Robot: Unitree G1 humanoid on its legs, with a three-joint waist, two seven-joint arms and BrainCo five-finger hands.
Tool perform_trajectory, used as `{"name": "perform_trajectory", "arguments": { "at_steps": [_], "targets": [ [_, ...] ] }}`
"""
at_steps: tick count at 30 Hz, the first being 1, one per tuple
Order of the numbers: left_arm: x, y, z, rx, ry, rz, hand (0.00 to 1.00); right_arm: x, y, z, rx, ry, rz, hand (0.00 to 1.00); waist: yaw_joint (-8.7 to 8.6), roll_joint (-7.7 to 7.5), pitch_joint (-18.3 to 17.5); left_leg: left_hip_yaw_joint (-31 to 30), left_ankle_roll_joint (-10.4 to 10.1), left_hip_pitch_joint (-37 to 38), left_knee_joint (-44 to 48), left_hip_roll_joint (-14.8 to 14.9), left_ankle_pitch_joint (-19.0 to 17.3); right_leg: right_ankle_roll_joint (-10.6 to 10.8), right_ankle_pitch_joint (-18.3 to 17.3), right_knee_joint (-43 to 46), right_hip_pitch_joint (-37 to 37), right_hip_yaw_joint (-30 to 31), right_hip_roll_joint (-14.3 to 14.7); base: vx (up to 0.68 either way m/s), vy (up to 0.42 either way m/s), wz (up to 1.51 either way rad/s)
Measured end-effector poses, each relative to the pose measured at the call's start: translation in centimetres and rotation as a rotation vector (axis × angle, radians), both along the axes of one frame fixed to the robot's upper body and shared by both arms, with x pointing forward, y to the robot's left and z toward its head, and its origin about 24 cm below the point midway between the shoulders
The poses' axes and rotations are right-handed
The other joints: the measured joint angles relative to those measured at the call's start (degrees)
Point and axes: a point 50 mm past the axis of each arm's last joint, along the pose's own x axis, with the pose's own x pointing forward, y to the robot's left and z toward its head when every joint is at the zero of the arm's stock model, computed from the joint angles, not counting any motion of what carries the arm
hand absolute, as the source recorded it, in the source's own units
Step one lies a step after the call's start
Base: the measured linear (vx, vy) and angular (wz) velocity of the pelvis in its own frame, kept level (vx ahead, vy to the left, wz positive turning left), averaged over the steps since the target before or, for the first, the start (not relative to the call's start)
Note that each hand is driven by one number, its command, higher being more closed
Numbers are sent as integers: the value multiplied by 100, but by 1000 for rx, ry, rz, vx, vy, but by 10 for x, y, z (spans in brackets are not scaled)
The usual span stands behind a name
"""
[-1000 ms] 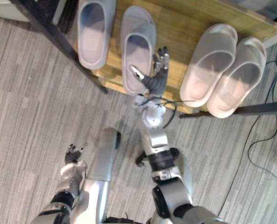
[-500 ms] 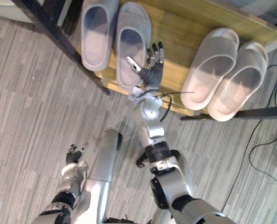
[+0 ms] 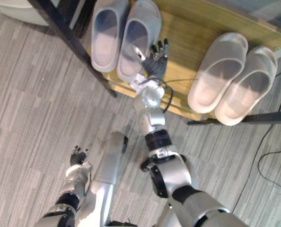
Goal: Organize the slippers on the shoe rack
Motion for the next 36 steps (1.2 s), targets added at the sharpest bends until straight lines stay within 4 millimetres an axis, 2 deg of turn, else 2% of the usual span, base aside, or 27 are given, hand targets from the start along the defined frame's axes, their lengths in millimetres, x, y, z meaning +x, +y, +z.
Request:
{"name": "perform_trajectory", "arguments": {
  "at_steps": [7,10,15,20,23,24,29,34,35,36],
  "targets": [
    [-1,-1,-2,-30,1,20,0,5,-13,1,-38,25,-31,0,6,36,8,-6,-59,44,-125,0,95,-22,13,-74,36,-40,0,-8,-4,3],
    [-1,-4,-2,-44,1,20,0,6,-22,2,-105,23,-70,0,-12,130,59,21,-59,189,-151,1,97,-33,20,-119,172,-27,1,-5,21,0],
    [-8,-5,-7,-51,13,15,0,-10,-33,6,-221,-74,-139,0,-122,151,70,143,-4,655,-397,119,103,-22,121,-421,578,18,112,6,16,-9],
    [-23,-3,-17,-49,45,0,0,-27,-31,-13,-366,-109,-157,0,-355,163,90,355,35,1467,-859,283,115,58,253,-918,1246,94,279,24,14,-17],
    [-31,4,-21,-29,58,10,0,-37,-23,-34,-463,-104,-111,0,-481,128,119,487,90,2091,-1393,407,206,161,406,-1433,1764,95,426,36,-23,-14],
    [-31,5,-21,-15,55,-4,0,-42,-21,-44,-498,-95,-93,0,-533,107,131,523,95,2352,-1669,424,275,61,519,-1701,2015,44,467,59,-31,-2],
    [-38,-5,-25,20,67,-124,0,-68,-13,-92,-653,-36,13,0,-723,46,109,1001,148,3736,-3296,597,847,158,1067,-3159,3205,-68,701,76,-20,2],
    [-55,-14,-38,93,141,-282,0,-88,-18,-166,-820,184,138,0,-932,-181,-273,1267,184,4847,-4993,553,1514,250,1755,-4711,4062,-89,1005,142,48,-6],
    [-60,-20,-42,113,166,-345,0,-94,-28,-193,-883,283,165,0,-1012,-190,-335,1303,213,5299,-5555,512,1719,323,1986,-5264,4469,-112,1121,146,59,-4],
    [-61,-22,-43,112,170,-357,0,-96,-31,-199,-893,306,172,0,-1032,-189,-355,1308,218,5390,-5655,500,1753,336,2027,-5360,4550,-120,1137,162,81,0]
  ]
}}
